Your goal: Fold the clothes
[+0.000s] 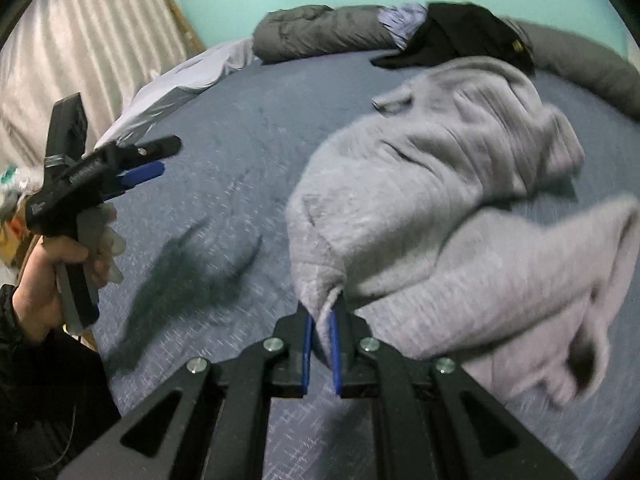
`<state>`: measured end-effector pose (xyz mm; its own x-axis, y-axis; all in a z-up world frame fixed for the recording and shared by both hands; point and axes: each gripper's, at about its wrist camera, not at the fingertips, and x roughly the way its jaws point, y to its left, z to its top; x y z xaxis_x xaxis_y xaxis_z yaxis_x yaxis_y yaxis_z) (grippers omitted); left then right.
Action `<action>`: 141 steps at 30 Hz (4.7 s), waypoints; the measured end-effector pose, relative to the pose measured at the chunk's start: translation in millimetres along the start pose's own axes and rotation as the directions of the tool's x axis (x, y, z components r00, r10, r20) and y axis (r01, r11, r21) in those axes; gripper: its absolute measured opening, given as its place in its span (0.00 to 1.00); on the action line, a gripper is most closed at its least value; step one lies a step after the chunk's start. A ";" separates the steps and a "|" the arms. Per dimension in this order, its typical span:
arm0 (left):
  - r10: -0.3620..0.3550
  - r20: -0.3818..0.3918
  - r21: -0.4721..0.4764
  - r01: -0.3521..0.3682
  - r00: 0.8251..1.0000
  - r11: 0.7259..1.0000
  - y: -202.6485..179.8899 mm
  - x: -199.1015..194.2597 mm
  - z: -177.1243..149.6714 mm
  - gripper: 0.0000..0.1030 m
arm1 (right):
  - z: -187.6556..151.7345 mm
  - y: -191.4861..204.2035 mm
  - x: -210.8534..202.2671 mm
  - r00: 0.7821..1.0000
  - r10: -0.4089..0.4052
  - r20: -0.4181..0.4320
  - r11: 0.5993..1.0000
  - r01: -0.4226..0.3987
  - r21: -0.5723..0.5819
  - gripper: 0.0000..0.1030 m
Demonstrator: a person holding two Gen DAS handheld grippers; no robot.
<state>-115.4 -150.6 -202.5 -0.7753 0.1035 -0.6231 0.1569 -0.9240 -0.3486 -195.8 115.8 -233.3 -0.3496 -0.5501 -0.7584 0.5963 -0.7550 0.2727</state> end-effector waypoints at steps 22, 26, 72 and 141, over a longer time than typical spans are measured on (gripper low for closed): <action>-0.088 -0.197 -0.034 0.083 0.976 0.996 -44.0 134.4 25.2 1.00 | -43.1 -126.1 -75.3 0.905 -0.302 0.300 0.874 0.137 0.466 0.64; -0.065 -0.220 -0.024 0.061 0.973 0.998 -45.5 151.7 25.7 0.99 | -42.6 -127.0 -76.1 0.903 -0.288 0.318 0.884 0.124 0.451 0.64; 0.074 -0.133 0.214 -0.044 0.988 0.976 -65.4 5.0 19.4 0.04 | -58.4 -121.1 -93.1 0.893 -0.276 0.354 0.899 0.110 0.423 0.68; 0.173 -0.341 0.281 -0.076 0.924 0.957 34.9 143.1 46.3 0.18 | -88.3 -179.5 -62.9 0.961 -0.208 0.184 0.822 0.070 0.565 0.76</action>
<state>-249.2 -185.0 -271.4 -0.4806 0.0609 -0.8748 0.0365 -0.9953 -0.0894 -217.0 317.4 -286.8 -0.5932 -0.4367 -0.6763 0.0570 -0.8607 0.5058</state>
